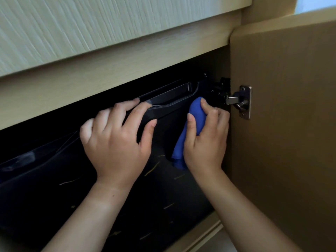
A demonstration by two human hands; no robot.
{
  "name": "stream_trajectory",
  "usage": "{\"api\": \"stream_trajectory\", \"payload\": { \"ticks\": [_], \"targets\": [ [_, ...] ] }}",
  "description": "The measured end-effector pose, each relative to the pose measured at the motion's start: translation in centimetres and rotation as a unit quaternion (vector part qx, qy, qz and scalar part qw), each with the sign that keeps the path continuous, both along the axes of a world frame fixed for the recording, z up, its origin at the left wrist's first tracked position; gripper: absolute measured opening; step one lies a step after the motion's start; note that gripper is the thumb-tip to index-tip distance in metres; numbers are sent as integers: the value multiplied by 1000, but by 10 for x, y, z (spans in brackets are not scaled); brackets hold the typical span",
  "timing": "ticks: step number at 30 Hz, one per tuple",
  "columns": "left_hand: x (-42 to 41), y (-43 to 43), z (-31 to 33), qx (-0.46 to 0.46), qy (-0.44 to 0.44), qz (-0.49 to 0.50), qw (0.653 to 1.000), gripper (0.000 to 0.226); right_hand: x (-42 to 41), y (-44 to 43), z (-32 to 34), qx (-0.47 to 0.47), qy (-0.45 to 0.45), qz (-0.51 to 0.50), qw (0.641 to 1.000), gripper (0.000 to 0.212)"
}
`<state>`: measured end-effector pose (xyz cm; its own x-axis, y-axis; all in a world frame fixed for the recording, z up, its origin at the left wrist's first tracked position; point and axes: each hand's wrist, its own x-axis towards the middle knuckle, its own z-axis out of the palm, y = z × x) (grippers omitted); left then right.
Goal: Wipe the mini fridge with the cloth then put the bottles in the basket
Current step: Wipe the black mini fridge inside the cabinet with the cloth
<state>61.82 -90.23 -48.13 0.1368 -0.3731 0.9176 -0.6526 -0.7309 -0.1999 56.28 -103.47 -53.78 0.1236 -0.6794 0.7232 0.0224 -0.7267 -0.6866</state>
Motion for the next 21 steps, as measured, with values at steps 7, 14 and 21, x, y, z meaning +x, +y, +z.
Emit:
{"api": "stream_trajectory", "payload": {
  "ticks": [7,14,21],
  "targets": [
    [1,0,0,2,-1,0,1000,30,8,1,26,28,-61,-2,998,47],
    [-1,0,1,-1,8,-3,1000,29,11,-1,-6,-29,-107,5,994,33],
    [-3,0,3,-6,21,-11,1000,29,8,-8,-2,-80,-93,29,992,31]
  ]
}}
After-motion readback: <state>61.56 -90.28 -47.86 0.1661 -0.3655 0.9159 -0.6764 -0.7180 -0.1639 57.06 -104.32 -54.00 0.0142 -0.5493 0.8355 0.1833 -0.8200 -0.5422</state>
